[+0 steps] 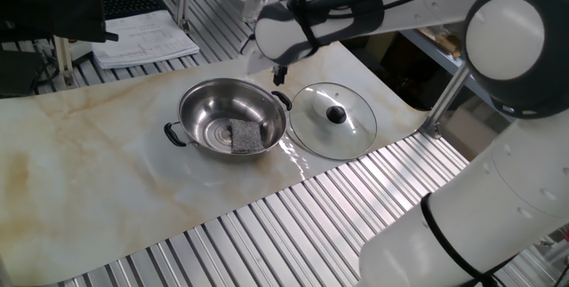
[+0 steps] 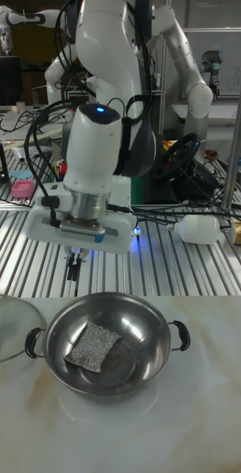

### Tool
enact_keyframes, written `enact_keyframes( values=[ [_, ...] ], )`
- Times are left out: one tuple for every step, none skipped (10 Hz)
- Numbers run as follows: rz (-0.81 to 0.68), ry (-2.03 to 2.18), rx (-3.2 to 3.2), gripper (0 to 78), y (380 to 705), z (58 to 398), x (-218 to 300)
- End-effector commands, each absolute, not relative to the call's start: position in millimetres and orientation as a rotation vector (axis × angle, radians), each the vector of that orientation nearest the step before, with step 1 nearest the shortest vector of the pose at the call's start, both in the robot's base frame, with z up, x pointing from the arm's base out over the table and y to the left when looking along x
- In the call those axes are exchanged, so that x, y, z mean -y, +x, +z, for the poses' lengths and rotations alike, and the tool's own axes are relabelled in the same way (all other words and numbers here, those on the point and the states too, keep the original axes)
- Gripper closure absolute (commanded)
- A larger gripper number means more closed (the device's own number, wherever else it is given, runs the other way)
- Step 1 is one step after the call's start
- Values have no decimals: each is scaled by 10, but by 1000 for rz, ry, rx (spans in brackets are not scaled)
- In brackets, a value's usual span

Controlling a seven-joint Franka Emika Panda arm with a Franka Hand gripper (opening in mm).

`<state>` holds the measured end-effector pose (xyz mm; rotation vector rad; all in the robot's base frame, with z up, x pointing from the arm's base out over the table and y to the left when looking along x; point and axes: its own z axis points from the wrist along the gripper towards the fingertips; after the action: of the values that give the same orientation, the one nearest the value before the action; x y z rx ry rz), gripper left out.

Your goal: Cover the pot with the lid

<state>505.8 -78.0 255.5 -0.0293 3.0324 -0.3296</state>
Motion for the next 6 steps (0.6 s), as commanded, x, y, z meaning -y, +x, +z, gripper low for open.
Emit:
enact_keyframes(
  values=[
    [-382, -48, -3015, 776, 5027, 2441, 1031],
    [-383, -57, -3014, 776, 5009, 2418, 1115],
    [-384, -78, -3006, 776, 4987, 2394, 1187],
    [-392, -102, -2996, 776, 4960, 2370, 1269],
    [-393, -112, -2996, 776, 4940, 2346, 1325],
    [-394, -107, -2996, 776, 4940, 2336, 1327]
  ],
)
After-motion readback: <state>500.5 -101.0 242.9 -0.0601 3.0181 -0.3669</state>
